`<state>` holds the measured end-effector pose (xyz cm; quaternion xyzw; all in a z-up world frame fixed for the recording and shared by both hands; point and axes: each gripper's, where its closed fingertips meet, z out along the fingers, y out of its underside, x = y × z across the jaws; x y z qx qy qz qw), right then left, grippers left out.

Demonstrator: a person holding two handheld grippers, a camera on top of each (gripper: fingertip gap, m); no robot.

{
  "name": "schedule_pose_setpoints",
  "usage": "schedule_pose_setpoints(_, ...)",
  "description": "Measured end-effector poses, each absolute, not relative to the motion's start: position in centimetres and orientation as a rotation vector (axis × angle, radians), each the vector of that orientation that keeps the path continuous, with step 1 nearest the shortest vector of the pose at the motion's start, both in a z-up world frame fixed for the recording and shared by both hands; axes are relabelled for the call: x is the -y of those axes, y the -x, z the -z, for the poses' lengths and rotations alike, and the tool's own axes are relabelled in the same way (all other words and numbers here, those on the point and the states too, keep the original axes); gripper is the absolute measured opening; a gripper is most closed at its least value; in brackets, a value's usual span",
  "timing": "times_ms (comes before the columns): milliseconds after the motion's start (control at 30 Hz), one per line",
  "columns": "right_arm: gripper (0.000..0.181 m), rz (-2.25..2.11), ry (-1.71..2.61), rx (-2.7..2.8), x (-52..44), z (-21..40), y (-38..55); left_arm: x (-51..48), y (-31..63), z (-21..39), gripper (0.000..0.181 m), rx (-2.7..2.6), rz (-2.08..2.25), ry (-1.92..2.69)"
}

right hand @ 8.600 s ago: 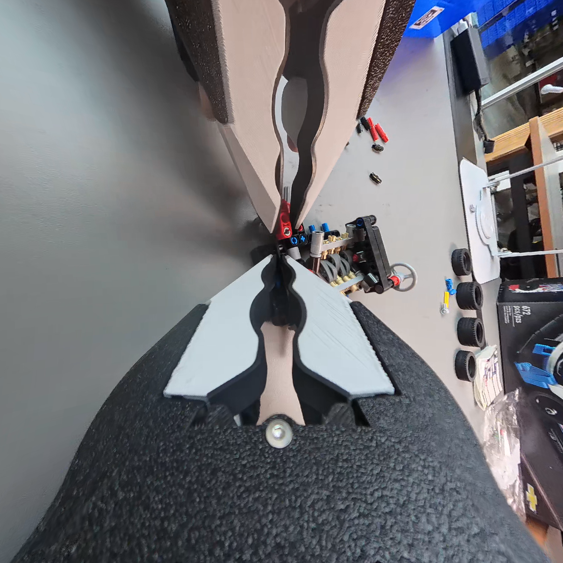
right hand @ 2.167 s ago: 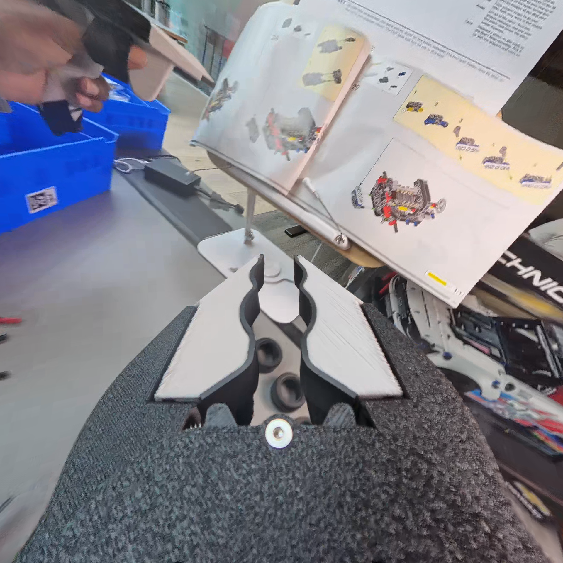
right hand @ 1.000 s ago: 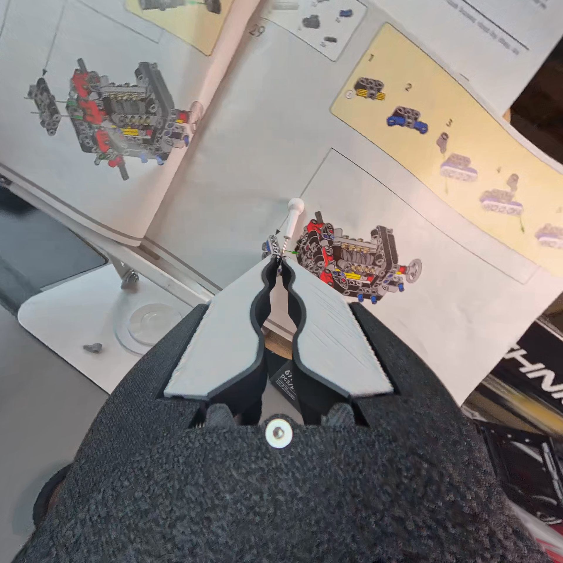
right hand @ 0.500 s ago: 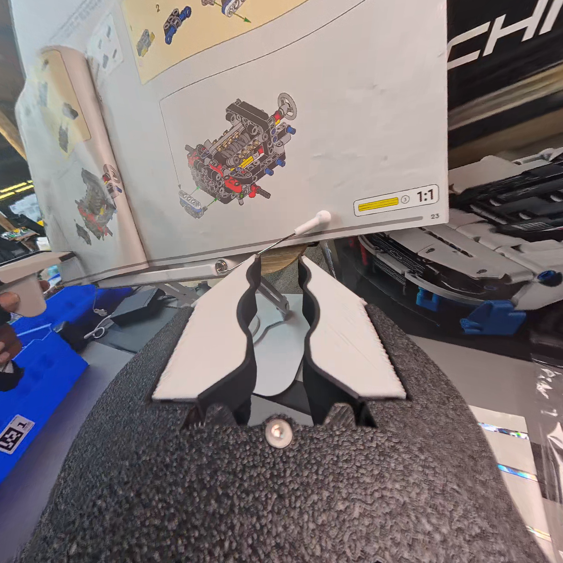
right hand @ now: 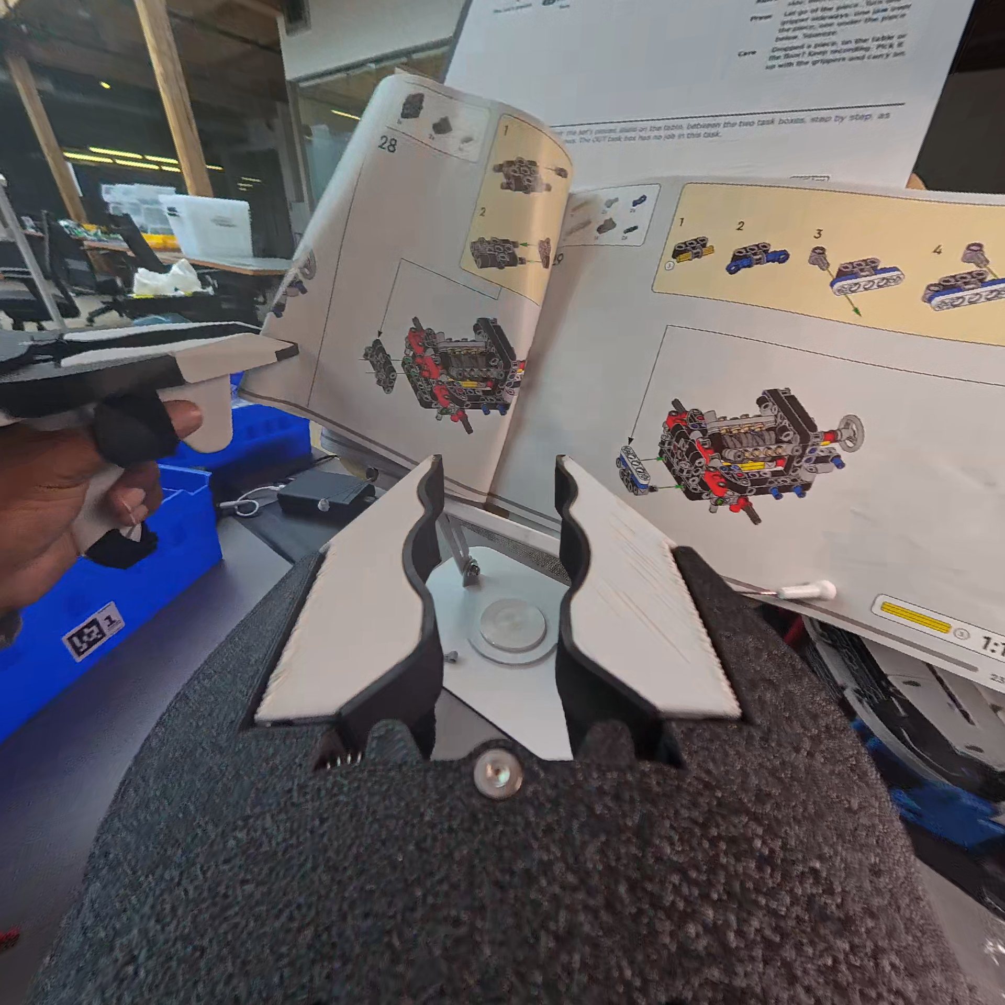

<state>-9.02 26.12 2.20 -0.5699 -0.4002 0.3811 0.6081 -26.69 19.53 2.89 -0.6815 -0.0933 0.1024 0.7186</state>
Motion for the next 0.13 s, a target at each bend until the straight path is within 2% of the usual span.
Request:
schedule_pose_setpoints(33,0.042,-0.888,1.306,0.941,-25.5,-2.4,9.4,-19.4,26.1,-3.0,0.02,0.191,-0.224,1.501)
schedule_pose_setpoints(133,0.047,-0.945,1.285,0.972,-23.8,-3.1,10.3,-19.2,23.9,-3.7,0.016,0.133,-0.199,1.465)
